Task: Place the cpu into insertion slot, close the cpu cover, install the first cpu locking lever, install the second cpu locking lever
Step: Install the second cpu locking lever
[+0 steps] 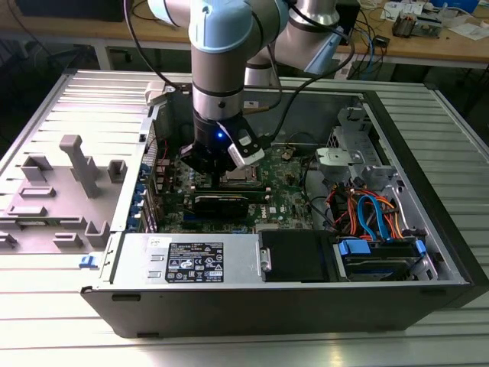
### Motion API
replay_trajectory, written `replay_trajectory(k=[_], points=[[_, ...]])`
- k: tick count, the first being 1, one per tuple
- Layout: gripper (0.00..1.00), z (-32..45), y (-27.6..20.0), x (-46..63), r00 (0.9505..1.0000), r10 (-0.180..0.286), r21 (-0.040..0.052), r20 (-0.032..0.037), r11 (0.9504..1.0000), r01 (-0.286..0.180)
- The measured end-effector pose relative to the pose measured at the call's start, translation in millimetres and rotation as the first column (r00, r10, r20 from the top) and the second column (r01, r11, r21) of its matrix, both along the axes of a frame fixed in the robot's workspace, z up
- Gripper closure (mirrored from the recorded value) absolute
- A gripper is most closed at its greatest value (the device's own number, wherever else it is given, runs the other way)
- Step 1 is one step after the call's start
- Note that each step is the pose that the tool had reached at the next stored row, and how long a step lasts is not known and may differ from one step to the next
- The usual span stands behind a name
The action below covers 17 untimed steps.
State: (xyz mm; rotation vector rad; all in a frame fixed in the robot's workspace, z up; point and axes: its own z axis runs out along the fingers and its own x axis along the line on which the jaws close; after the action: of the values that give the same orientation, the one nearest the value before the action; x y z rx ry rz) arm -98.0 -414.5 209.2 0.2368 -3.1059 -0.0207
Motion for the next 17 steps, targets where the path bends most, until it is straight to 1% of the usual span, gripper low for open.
replay_trajectory(k=[3,5,8,13,14,16,17], points=[[0.89,-1.4,0.2,-0.6,1.0000,0.000,0.0047,0.0001,1.0000,0.000],[0.89,-1.7,0.3,-1.0,1.0000,0.000,0.0052,-0.0001,1.0000,0.000],[0.89,-2.5,2.0,-1.2,1.0000,0.000,0.0076,-0.0001,1.0000,0.000],[0.89,-3.9,3.6,-1.1,1.0000,0.001,0.0114,-0.0001,0.9999,-0.001],[0.89,-5.1,4.1,-1.1,1.0000,0.001,0.0130,0.0004,0.9999,-0.001],[0.89,-6.5,4.7,-1.2,1.0000,0.001,0.0133,-0.0004,0.9999,-0.001],[0.89,-6.8,4.9,-1.2,1.0000,0.001,0.0107,-0.0002,0.9999,-0.001]])
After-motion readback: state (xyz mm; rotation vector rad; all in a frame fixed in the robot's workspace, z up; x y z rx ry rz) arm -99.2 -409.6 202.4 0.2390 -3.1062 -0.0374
